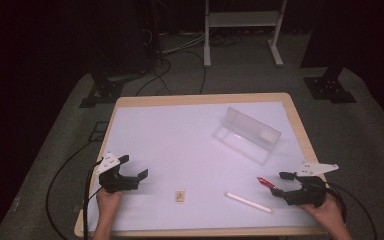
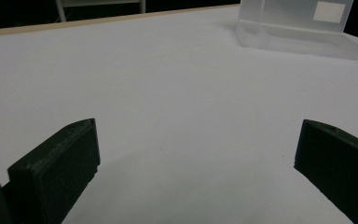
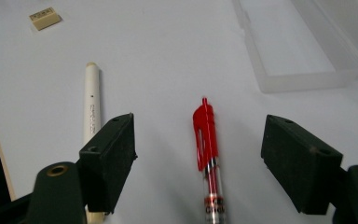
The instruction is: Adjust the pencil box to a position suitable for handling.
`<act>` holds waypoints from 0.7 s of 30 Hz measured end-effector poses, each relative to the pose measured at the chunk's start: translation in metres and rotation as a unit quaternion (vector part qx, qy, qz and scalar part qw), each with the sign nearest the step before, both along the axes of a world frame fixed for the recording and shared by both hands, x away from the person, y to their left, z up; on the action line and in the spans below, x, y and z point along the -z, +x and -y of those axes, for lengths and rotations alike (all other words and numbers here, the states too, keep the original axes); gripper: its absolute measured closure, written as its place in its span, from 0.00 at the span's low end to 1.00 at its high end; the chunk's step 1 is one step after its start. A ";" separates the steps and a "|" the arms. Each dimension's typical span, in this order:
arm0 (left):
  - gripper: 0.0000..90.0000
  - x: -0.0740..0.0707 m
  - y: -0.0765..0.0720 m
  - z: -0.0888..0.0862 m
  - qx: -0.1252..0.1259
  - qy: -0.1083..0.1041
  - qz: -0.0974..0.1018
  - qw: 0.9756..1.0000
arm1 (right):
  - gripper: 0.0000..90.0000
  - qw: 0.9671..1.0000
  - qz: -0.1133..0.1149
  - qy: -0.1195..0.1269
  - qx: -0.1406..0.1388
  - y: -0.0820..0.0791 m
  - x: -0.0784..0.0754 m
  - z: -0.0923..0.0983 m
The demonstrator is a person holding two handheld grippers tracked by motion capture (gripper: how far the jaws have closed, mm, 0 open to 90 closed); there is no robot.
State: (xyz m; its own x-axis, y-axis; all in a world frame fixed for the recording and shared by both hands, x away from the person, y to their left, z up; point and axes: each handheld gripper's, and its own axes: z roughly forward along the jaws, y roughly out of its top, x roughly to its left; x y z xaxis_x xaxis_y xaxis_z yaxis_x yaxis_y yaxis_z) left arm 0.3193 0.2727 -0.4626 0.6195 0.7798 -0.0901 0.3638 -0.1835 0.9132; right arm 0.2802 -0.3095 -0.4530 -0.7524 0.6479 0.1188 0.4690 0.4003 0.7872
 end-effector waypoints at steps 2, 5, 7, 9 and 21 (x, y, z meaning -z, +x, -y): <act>0.00 0.000 0.000 0.000 0.000 -0.002 0.000 1.000 | 0.27 1.000 0.002 -0.005 -0.009 0.004 -0.003 -0.005; 0.00 0.000 -0.001 0.000 0.000 -0.001 -0.001 1.000 | 0.27 1.000 0.006 -0.009 -0.017 0.009 -0.007 -0.012; 0.00 0.000 -0.001 0.000 0.001 0.000 0.001 1.000 | 0.26 1.000 0.004 -0.006 -0.020 0.014 -0.008 -0.015; 0.00 0.000 -0.001 0.000 0.001 -0.001 0.001 1.000 | 0.26 1.000 0.003 -0.005 -0.022 0.016 -0.008 -0.017; 0.00 0.000 -0.001 0.000 0.001 -0.001 0.002 1.000 | 0.23 0.999 -0.001 -0.022 -0.043 0.031 -0.018 -0.033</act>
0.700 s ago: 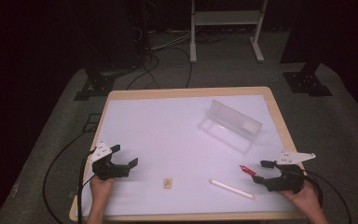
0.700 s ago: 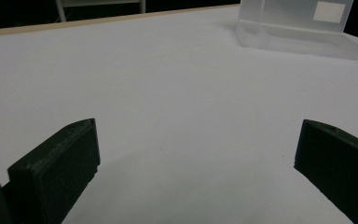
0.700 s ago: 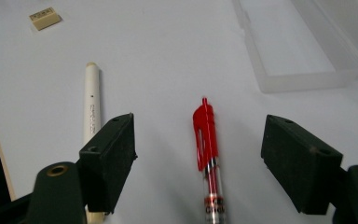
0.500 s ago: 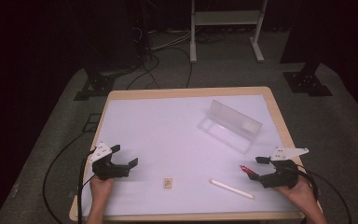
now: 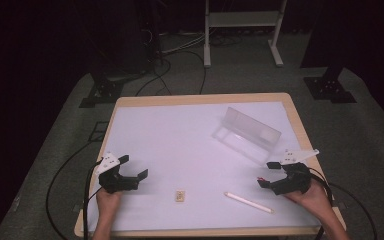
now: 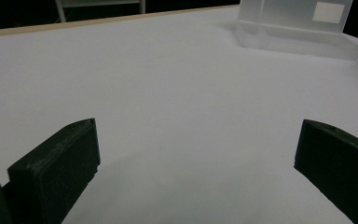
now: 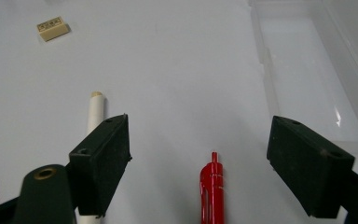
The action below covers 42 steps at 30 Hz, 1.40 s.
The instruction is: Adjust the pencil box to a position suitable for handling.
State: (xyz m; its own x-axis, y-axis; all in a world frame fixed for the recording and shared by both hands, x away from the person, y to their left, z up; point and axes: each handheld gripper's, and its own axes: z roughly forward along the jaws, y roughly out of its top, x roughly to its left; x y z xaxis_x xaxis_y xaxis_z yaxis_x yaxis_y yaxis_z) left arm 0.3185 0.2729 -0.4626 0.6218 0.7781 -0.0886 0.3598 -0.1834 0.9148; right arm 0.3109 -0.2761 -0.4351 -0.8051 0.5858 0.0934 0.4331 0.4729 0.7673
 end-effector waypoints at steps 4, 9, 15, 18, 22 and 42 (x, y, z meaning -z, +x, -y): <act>0.00 0.000 -0.001 0.000 -0.001 0.000 0.003 1.000 | 0.22 1.000 0.002 -0.007 -0.006 0.006 -0.005 -0.002; 0.00 0.000 -0.001 0.000 -0.001 0.001 0.005 1.000 | 0.22 1.000 0.003 -0.014 -0.008 0.012 -0.010 -0.007; 0.00 0.000 -0.001 0.000 -0.002 -0.001 0.004 1.000 | 0.22 1.000 0.002 -0.020 -0.015 0.021 -0.014 -0.014; 0.00 0.000 -0.001 0.000 -0.002 0.000 0.005 1.000 | 0.22 1.000 0.005 -0.022 -0.018 0.026 -0.019 -0.017; 0.00 0.000 -0.001 0.000 -0.001 0.000 0.005 1.000 | 0.23 0.999 0.015 -0.022 -0.019 0.032 -0.027 -0.021; 0.00 0.000 0.000 -0.001 0.002 -0.003 0.004 1.000 | 0.24 0.997 0.007 -0.068 -0.035 0.069 -0.035 -0.055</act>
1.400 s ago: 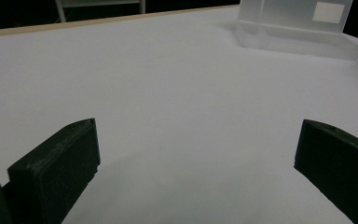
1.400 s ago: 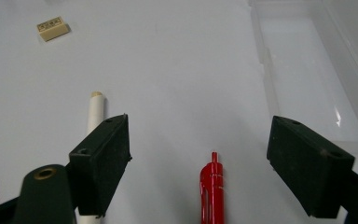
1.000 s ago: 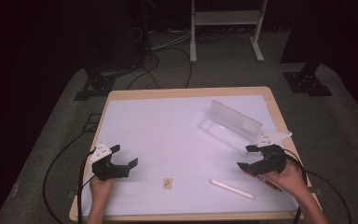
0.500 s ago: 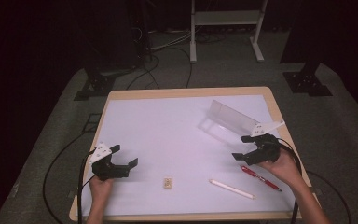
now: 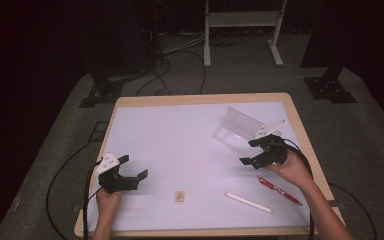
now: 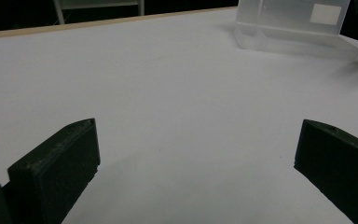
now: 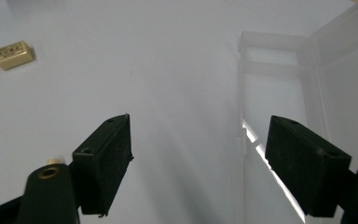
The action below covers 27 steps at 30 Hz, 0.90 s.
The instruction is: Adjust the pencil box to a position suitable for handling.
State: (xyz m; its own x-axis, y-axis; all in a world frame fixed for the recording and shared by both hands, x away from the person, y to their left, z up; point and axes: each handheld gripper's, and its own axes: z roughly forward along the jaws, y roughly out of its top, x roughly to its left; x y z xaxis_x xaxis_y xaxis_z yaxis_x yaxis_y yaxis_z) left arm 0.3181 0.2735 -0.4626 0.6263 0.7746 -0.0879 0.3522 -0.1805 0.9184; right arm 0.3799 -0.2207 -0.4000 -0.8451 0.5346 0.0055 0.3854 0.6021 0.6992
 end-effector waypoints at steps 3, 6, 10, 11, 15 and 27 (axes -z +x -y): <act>0.00 0.000 0.000 0.000 0.001 0.000 0.000 1.000 | 0.25 1.000 -0.002 -0.001 0.000 0.005 -0.001 -0.005; 0.00 0.000 0.000 0.000 0.000 -0.001 -0.001 1.000 | 0.27 1.000 0.000 -0.007 -0.003 0.009 0.000 -0.011; 0.00 0.000 0.000 0.000 0.000 -0.003 -0.001 1.000 | 0.28 1.000 -0.007 -0.016 -0.004 0.016 0.004 -0.018; 0.00 0.000 0.000 0.000 0.000 -0.003 0.000 1.000 | 0.28 1.000 -0.008 -0.021 -0.005 0.018 0.005 -0.019; 0.00 0.000 0.000 0.000 0.000 -0.004 0.001 1.000 | 0.31 0.999 -0.025 -0.027 -0.004 0.027 0.010 -0.022; 0.00 0.000 0.000 0.000 -0.001 -0.004 0.001 1.000 | 0.43 0.998 -0.043 -0.050 0.004 0.043 0.025 -0.023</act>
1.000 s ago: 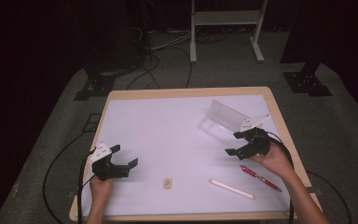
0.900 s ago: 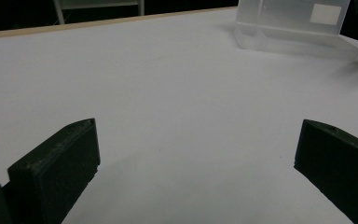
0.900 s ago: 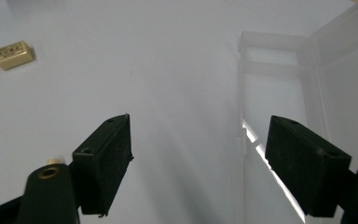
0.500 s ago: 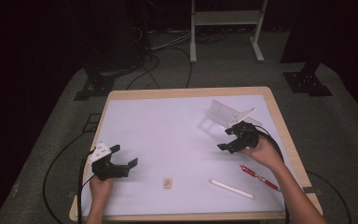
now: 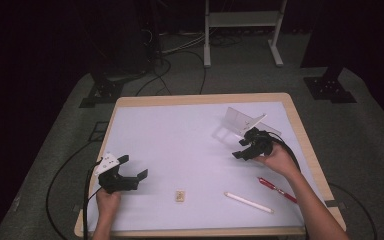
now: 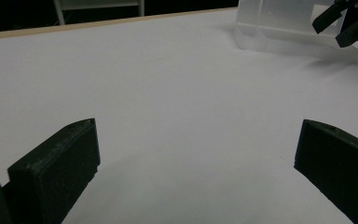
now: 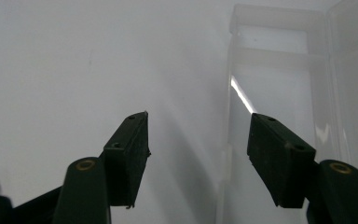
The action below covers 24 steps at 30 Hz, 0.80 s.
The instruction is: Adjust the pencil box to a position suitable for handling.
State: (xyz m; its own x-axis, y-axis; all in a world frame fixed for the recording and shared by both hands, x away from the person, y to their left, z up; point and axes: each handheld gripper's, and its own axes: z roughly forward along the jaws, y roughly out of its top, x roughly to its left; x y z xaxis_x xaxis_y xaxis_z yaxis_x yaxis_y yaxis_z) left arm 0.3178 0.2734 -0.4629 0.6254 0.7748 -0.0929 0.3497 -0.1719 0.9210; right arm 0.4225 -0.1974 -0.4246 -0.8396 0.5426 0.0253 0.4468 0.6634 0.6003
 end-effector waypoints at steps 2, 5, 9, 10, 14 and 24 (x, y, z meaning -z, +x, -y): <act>0.00 0.000 0.000 -0.001 0.000 0.001 0.000 1.000 | 0.45 1.000 -0.005 -0.004 0.003 0.003 0.003 0.002; 0.00 0.000 0.000 -0.001 0.000 0.000 0.000 1.000 | 0.50 1.000 -0.007 -0.014 0.006 0.006 0.007 0.003; 0.00 0.000 0.000 -0.001 -0.001 -0.002 0.001 1.000 | 0.57 1.000 -0.010 -0.026 0.006 0.008 0.011 0.002; 0.00 0.000 0.000 -0.001 -0.001 -0.002 0.000 1.000 | 0.59 1.000 -0.009 -0.029 0.006 0.008 0.012 0.002; 0.00 0.000 0.000 0.000 -0.001 0.000 0.001 1.000 | 0.65 0.999 -0.005 -0.042 0.008 0.008 0.014 0.000; 0.00 0.000 0.001 -0.001 -0.001 -0.003 -0.001 1.000 | 0.79 0.998 0.001 -0.064 0.014 0.011 0.019 0.000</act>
